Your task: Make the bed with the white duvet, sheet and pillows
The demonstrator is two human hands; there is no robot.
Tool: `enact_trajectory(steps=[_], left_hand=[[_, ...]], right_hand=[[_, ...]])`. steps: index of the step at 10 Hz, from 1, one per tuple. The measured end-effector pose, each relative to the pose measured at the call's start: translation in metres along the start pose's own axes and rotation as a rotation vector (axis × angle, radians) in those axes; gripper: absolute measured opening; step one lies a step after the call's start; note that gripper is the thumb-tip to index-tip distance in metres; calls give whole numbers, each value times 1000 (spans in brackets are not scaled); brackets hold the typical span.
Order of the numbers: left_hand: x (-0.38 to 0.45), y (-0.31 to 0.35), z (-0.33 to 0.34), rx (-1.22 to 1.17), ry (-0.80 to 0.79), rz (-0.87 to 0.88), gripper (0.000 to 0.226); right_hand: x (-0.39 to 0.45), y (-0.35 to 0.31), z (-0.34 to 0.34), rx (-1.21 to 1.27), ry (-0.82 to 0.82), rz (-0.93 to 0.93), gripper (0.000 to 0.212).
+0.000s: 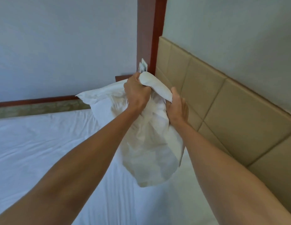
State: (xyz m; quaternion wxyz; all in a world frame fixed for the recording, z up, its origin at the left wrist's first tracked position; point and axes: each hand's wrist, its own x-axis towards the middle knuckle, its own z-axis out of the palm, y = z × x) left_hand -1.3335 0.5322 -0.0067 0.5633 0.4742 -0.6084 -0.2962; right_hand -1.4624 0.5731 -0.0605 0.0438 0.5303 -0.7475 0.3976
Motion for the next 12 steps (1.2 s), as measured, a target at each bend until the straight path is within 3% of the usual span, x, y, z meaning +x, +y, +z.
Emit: enact_trajectory(steps=[2, 3, 4, 5, 6, 7, 8, 10, 12], left_hand=[[-132, 132, -21, -149, -3, 100, 20], [-209, 183, -17, -247, -37, 98, 25], [-287, 209, -13, -263, -87, 34, 34], [-358, 202, -10, -188, -275, -41, 43], [-409, 183, -11, 152, -721, -30, 61], [-449, 156, -23, 522, -1328, -168, 88], [-475, 120, -37, 658, -1504, -315, 89], [-494, 102, -58, 674, -1470, -241, 58], [-473, 126, -87, 633, -1308, -93, 39]], right_hand=[[-75, 8, -169, -128, 163, -82, 31], [-121, 31, -244, -214, 263, -91, 25], [-177, 58, -313, -359, 258, -96, 20], [-241, 92, -357, -406, 178, -39, 13], [-310, 135, -373, -365, 5, 185, 10], [-373, 170, -368, -368, -189, 433, 7], [-419, 185, -360, -293, -355, 671, 19], [-446, 166, -361, -159, -400, 793, 26], [-431, 106, -352, -13, -375, 652, 31]])
